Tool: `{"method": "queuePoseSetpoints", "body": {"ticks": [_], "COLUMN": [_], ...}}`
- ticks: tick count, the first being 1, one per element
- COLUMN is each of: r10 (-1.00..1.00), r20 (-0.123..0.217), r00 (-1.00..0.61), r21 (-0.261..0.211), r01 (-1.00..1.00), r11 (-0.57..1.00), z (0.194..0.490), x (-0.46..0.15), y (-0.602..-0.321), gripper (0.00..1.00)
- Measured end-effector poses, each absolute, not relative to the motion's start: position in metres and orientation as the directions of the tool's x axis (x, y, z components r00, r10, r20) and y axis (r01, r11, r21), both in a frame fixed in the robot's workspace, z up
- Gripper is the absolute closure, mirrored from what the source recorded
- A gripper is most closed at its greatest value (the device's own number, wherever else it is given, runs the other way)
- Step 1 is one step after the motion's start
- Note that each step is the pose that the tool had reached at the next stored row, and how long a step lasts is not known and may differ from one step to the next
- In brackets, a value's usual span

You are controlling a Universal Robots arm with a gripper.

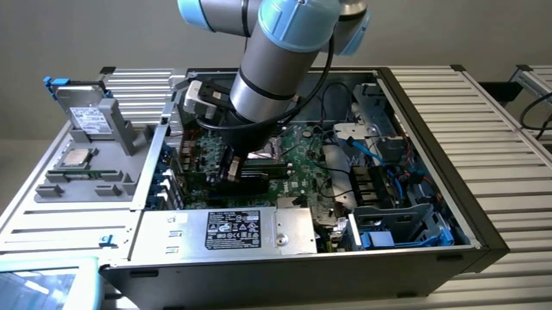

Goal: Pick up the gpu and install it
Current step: 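Insert the gpu into the slot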

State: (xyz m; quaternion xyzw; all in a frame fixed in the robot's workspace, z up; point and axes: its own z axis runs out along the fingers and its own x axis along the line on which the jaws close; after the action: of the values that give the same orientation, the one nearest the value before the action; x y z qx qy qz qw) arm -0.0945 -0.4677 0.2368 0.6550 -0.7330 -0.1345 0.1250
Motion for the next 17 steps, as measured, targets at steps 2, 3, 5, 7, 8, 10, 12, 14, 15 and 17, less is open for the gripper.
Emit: {"method": "queuePoseSetpoints", "body": {"ticks": [2,3,5,7,8,10,12,14,15,17], "r10": [-0.994,-0.994,-0.994,-0.994,-0.994,-0.994,-0.994,-0.994,-0.994,-0.994], "r20": [0.007,0.007,0.007,0.007,0.007,0.007,0.007,0.007,0.007,0.007], "r00": [-0.111,-0.111,-0.111,-0.111,-0.111,-0.111,-0.111,-0.111,-0.111,-0.111], "r21": [0.361,0.361,0.361,0.361,0.361,0.361,0.361,0.361,0.361,0.361], "r01": [-0.927,-0.927,-0.927,-0.927,-0.927,-0.927,-0.927,-0.927,-0.927,-0.927], "r11": [0.106,0.106,0.106,0.106,0.106,0.106,0.106,0.106,0.106,0.106], "z": [0.2368,0.2368,0.2368,0.2368,0.2368,0.2368,0.2368,0.2368,0.2368,0.2368], "x": [-0.0945,-0.0945,-0.0945,-0.0945,-0.0945,-0.0945,-0.0945,-0.0945,-0.0945,-0.0945], "y": [-0.4677,-0.4677,-0.4677,-0.4677,-0.4677,-0.4677,-0.4677,-0.4677,-0.4677,-0.4677], "gripper": [0.72,0.72,0.72,0.72,0.72,0.72,0.72,0.72,0.72,0.72]}}
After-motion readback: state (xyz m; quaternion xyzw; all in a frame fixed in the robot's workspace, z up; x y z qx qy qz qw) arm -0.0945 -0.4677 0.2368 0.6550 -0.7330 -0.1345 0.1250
